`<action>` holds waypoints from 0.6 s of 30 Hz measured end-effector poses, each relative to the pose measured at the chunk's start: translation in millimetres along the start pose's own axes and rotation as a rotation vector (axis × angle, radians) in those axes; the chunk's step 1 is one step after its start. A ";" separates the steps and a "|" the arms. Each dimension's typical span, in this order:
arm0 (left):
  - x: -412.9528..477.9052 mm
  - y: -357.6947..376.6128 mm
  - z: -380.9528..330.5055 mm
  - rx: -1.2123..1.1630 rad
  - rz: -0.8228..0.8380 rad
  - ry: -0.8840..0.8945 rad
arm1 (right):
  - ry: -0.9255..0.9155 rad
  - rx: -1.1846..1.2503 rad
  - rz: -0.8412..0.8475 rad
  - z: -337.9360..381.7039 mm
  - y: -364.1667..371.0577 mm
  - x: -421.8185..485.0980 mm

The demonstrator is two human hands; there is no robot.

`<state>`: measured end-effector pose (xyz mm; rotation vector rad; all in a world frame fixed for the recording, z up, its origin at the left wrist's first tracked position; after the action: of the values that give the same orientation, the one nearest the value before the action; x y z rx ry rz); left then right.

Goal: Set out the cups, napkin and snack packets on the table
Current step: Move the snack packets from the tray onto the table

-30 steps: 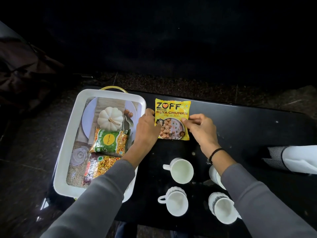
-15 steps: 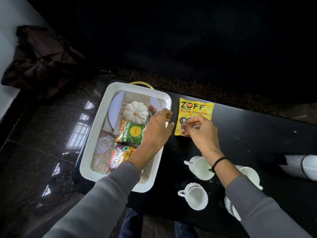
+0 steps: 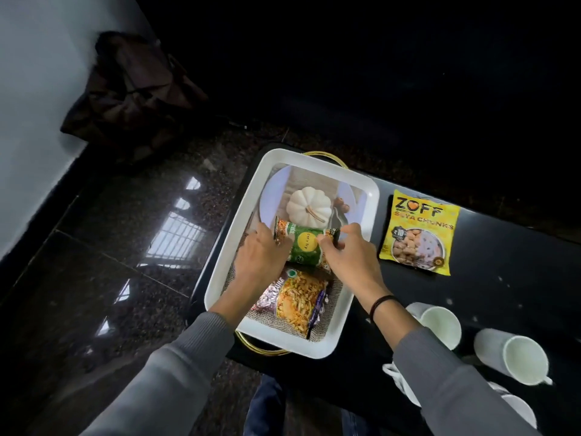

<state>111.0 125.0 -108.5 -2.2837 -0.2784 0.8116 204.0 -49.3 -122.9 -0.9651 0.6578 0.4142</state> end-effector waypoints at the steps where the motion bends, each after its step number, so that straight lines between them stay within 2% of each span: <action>1: 1.7 4.3 5.9 -0.055 0.022 -0.023 | 0.012 0.029 0.006 0.3 0.8 1.7; 4: 8.3 11.7 14.2 -0.250 0.022 -0.059 | 0.017 0.096 0.021 1.6 -0.1 6.2; 7: 16.8 4.0 6.1 -0.400 -0.043 0.019 | 0.017 0.209 0.074 0.3 -0.7 8.9; 11: 24.5 -6.3 -11.0 -0.797 -0.102 0.127 | -0.032 0.338 0.192 8.5 -3.2 7.8; 15: 26.9 -30.3 -39.0 -0.810 -0.158 0.356 | -0.089 0.311 0.307 16.6 -7.1 7.0; 18: 24.1 -33.0 -57.6 -0.824 -0.113 0.469 | -0.145 0.333 0.351 22.6 -19.3 7.1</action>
<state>166.6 128.2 -65.0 -3.0883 -0.5963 0.0565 228.1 -39.7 -106.7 -0.4971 0.7383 0.6551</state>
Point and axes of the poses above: each hand's wrist, its own x-axis towards the middle knuckle, its own y-axis out of the palm, z = x × y, the point moved 10 cm from there along x, towards the middle knuckle, and after that the axes turned 14 degrees about y, right-handed, at the moved point
